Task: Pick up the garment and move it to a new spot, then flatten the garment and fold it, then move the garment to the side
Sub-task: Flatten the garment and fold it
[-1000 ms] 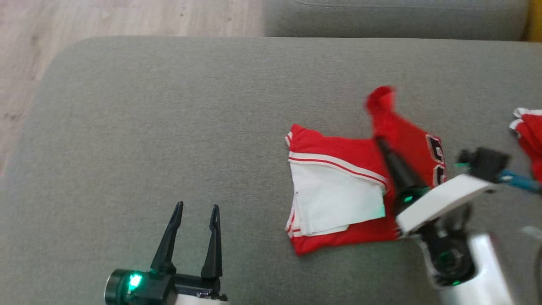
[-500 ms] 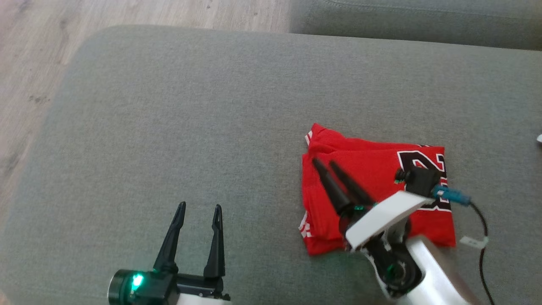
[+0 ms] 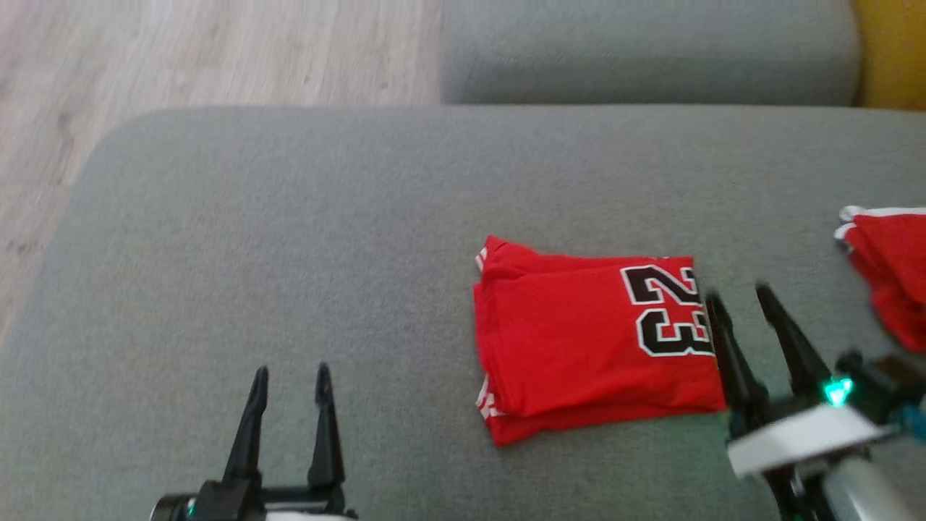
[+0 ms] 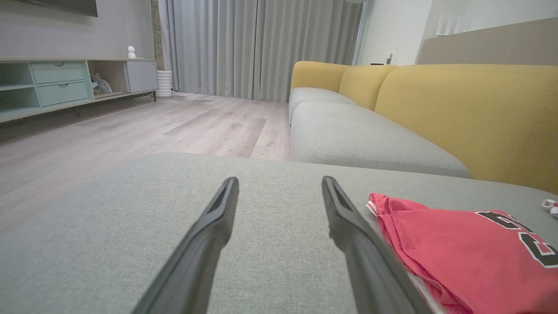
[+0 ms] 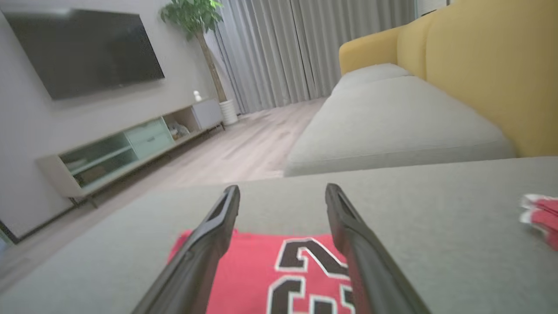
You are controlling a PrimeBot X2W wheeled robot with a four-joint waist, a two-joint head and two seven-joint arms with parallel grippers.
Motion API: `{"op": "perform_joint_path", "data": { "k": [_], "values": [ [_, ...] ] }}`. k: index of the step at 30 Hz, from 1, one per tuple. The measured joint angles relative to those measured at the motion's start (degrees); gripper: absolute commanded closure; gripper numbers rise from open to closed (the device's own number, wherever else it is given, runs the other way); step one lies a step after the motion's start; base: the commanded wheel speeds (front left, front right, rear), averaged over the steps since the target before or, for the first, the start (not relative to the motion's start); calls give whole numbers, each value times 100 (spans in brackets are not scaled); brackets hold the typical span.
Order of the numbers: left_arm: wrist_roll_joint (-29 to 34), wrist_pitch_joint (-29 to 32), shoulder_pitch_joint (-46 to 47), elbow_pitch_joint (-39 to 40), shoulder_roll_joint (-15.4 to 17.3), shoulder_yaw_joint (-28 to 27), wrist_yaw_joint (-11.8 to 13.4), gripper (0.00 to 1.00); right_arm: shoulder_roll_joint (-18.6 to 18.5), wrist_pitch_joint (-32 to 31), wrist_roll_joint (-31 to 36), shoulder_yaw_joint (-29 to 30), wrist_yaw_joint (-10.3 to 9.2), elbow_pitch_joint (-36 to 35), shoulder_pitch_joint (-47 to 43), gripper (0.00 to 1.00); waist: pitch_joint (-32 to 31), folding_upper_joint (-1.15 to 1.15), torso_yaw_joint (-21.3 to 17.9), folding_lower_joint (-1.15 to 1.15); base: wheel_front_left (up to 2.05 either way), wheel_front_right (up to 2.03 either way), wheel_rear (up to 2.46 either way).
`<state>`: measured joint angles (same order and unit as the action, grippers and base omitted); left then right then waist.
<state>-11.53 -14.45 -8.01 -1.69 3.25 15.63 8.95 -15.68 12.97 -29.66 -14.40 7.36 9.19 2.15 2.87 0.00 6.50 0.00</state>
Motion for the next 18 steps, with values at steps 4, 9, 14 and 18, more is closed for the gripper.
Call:
{"op": "perform_joint_path", "data": {
  "k": [4,9,14,18],
  "values": [
    [59,0,-246,-73,2,-123,-42,0,-37,124,690,216,0,381,-450,0,-256,0,-125,0,0,0,0],
    [60,0,-497,-76,3,-193,-94,0,376,126,1280,579,0,211,-965,0,-453,0,-296,-1,0,0,0],
    [119,0,-561,-53,2,-238,-236,0,611,126,1591,704,0,149,-1162,0,-554,0,-376,-1,0,0,0],
    [147,0,-671,-36,3,-279,-344,0,694,126,1691,770,0,112,-1175,0,-594,0,-399,-1,0,0,0]
  ]
}}
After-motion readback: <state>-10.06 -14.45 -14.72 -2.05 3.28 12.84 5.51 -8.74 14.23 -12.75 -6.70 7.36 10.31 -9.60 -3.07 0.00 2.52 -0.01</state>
